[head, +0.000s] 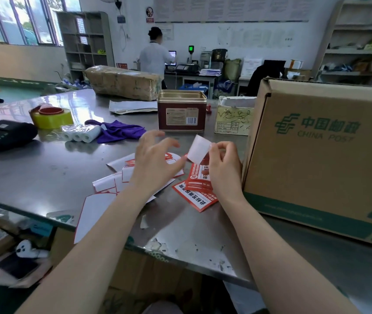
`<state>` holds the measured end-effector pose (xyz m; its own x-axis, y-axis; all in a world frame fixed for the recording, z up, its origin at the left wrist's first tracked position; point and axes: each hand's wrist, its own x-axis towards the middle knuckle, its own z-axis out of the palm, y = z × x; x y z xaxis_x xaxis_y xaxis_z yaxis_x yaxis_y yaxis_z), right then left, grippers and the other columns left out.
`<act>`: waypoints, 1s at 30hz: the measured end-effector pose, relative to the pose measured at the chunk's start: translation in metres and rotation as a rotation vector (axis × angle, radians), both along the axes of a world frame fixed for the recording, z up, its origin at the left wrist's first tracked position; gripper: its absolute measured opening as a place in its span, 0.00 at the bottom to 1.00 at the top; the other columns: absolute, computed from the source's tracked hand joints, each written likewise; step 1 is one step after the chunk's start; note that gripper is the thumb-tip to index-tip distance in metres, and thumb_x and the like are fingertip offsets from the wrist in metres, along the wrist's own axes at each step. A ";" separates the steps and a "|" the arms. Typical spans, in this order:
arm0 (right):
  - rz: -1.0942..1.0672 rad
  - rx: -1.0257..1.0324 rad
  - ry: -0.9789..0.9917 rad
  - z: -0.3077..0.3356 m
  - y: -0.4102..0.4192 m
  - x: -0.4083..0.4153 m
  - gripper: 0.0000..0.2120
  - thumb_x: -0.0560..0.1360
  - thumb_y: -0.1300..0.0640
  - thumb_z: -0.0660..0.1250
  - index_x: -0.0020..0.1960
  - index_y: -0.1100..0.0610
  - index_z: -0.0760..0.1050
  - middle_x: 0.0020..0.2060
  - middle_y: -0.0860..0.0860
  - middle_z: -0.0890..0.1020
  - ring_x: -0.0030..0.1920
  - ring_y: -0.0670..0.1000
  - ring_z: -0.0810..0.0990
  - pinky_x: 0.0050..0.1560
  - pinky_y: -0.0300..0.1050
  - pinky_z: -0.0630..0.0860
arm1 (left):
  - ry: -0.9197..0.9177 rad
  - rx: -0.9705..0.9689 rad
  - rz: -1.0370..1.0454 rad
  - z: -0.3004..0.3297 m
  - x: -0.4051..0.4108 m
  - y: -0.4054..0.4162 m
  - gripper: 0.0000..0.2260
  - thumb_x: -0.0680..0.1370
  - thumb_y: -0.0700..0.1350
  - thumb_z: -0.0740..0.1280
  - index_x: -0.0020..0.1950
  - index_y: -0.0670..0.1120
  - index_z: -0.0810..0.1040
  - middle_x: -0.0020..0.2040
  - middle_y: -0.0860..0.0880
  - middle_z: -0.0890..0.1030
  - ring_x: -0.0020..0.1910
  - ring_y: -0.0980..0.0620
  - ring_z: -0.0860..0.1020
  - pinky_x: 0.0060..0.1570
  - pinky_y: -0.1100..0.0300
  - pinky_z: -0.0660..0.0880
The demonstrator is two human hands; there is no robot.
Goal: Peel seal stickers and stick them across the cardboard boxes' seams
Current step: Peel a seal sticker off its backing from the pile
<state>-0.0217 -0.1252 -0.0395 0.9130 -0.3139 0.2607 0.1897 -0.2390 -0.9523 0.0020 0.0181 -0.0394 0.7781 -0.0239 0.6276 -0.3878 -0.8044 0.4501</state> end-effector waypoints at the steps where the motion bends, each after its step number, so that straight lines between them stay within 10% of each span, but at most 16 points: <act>1: 0.012 -0.007 -0.011 0.000 0.000 -0.001 0.06 0.81 0.48 0.56 0.52 0.50 0.65 0.47 0.50 0.77 0.44 0.50 0.81 0.32 0.37 0.74 | -0.040 0.007 -0.049 -0.002 -0.002 -0.007 0.14 0.69 0.50 0.74 0.51 0.47 0.81 0.64 0.43 0.71 0.67 0.45 0.66 0.65 0.55 0.61; 8: 0.089 -0.119 -0.112 0.001 0.001 -0.002 0.08 0.80 0.52 0.56 0.58 0.52 0.65 0.44 0.46 0.75 0.42 0.44 0.77 0.30 0.24 0.70 | -0.205 0.077 -0.061 -0.018 -0.007 -0.013 0.17 0.69 0.59 0.65 0.44 0.47 0.79 0.61 0.43 0.73 0.64 0.44 0.68 0.62 0.52 0.65; 16: 0.139 -0.113 -0.103 0.000 0.004 -0.003 0.07 0.78 0.50 0.60 0.54 0.49 0.66 0.49 0.47 0.76 0.51 0.49 0.78 0.48 0.42 0.77 | -0.227 0.068 0.024 -0.018 -0.007 -0.013 0.05 0.69 0.43 0.70 0.42 0.42 0.80 0.59 0.39 0.74 0.64 0.39 0.69 0.61 0.50 0.66; 22: 0.066 0.032 0.028 0.001 -0.001 0.000 0.12 0.79 0.46 0.57 0.60 0.48 0.65 0.54 0.50 0.77 0.44 0.47 0.82 0.29 0.33 0.74 | -0.203 -0.231 0.075 -0.013 -0.007 -0.008 0.06 0.71 0.44 0.70 0.42 0.41 0.80 0.58 0.39 0.74 0.62 0.40 0.70 0.61 0.52 0.64; 30: 0.073 0.011 0.044 -0.001 -0.002 0.001 0.09 0.79 0.45 0.57 0.52 0.49 0.69 0.43 0.48 0.80 0.37 0.45 0.81 0.32 0.34 0.77 | -0.161 -0.431 0.080 -0.007 -0.009 -0.009 0.05 0.74 0.42 0.69 0.45 0.40 0.81 0.60 0.41 0.74 0.64 0.45 0.68 0.61 0.60 0.62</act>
<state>-0.0203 -0.1272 -0.0406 0.9441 -0.2489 0.2163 0.1638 -0.2155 -0.9627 -0.0073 0.0091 -0.0467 0.6588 0.3217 0.6800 -0.4247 -0.5871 0.6892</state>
